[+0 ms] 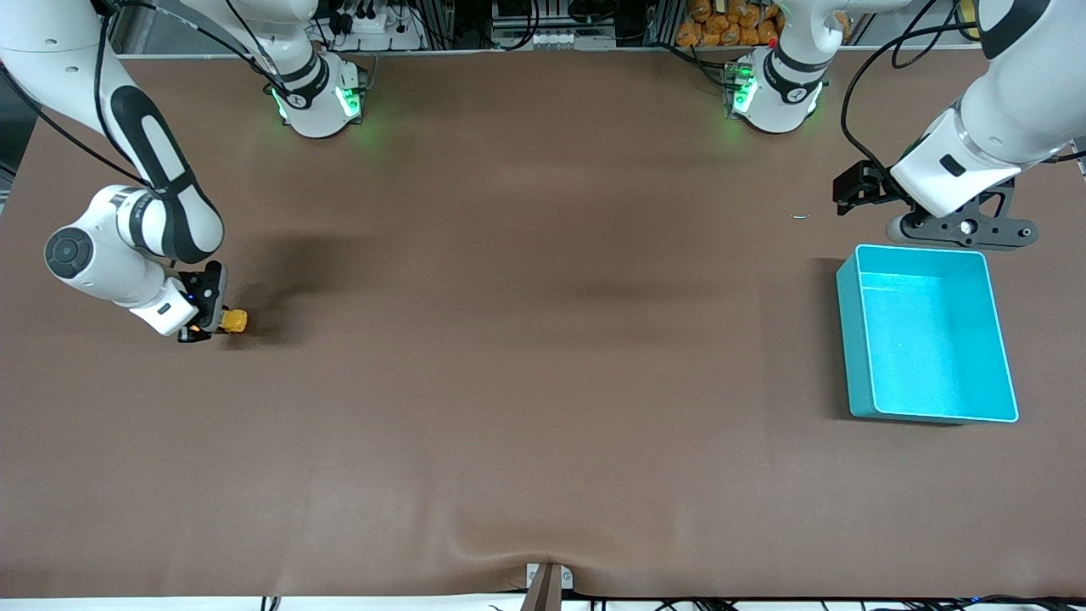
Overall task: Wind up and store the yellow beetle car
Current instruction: 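Press and drag the car backward along the table with the right gripper, then open the right gripper to release the car toward the teal box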
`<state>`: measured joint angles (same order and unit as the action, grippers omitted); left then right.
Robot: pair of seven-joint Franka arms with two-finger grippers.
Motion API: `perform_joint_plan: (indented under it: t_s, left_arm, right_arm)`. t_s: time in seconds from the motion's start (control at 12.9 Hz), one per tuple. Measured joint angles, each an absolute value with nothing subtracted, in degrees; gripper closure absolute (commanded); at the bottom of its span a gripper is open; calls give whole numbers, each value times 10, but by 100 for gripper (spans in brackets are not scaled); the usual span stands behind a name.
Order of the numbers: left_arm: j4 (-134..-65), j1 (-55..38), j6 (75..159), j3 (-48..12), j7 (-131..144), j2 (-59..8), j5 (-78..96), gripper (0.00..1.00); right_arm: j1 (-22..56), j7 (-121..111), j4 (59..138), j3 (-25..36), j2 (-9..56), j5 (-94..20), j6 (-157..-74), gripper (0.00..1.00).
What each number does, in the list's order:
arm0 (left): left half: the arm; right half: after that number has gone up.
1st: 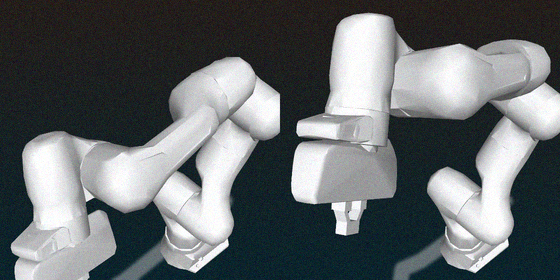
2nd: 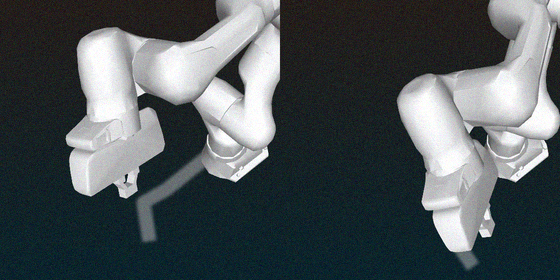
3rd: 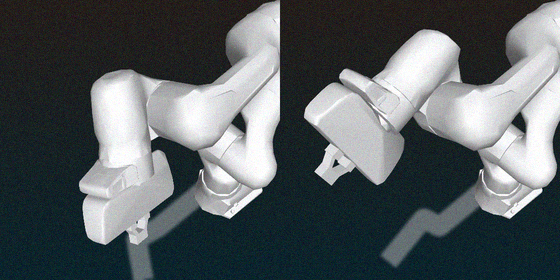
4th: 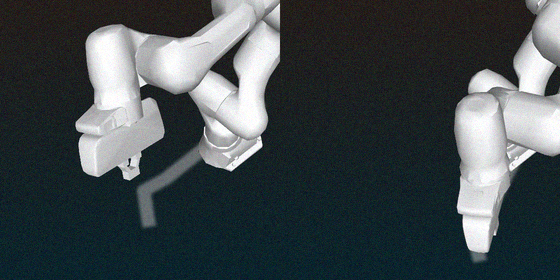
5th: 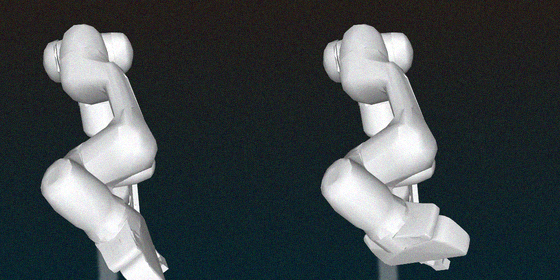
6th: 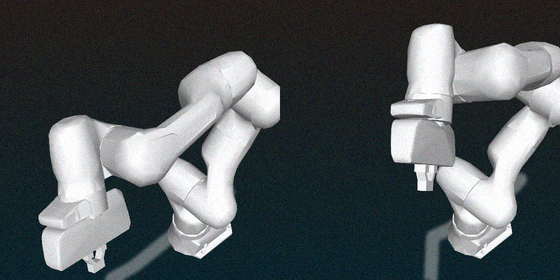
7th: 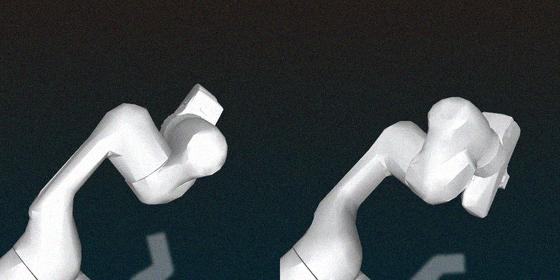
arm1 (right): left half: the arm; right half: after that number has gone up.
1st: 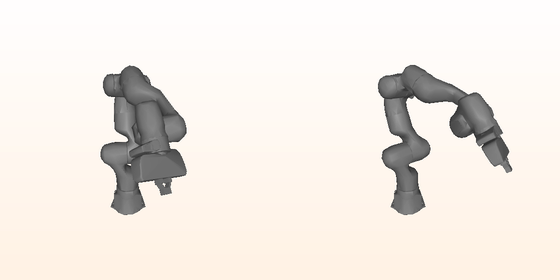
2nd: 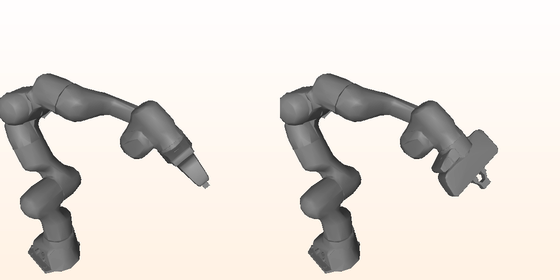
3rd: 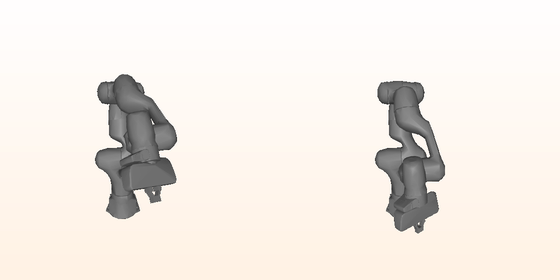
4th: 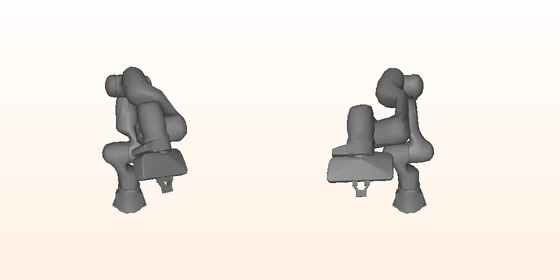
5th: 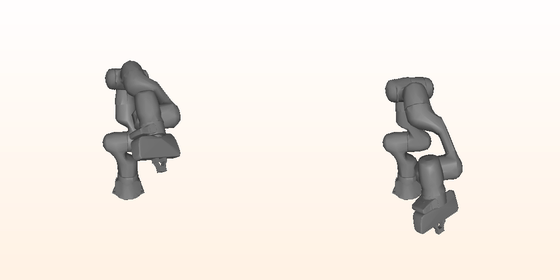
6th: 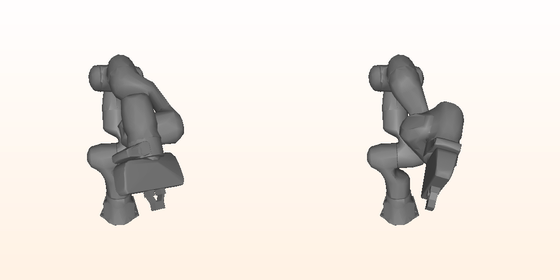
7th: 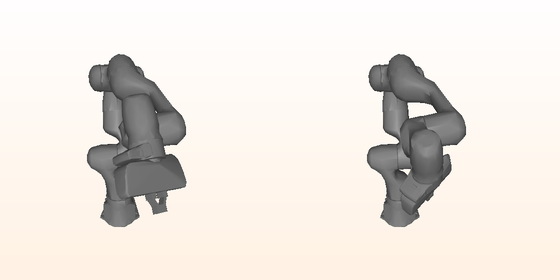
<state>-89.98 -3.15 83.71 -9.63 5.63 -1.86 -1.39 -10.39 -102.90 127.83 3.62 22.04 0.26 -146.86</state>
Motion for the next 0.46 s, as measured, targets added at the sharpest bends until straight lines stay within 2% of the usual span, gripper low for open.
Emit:
perform_joint_plan:
  t_s: [0.23, 0.46]
  left_arm:
    - [-900, -31, 837, -96, 56, -19, -14, 0]
    - [-900, -31, 837, -96, 56, -19, -14, 0]
  right_arm:
    - [-117, -1029, 1256, 37, 266, 3, -1469, 0]
    - [-127, -1032, 1183, 37, 286, 3, -1369, 0]
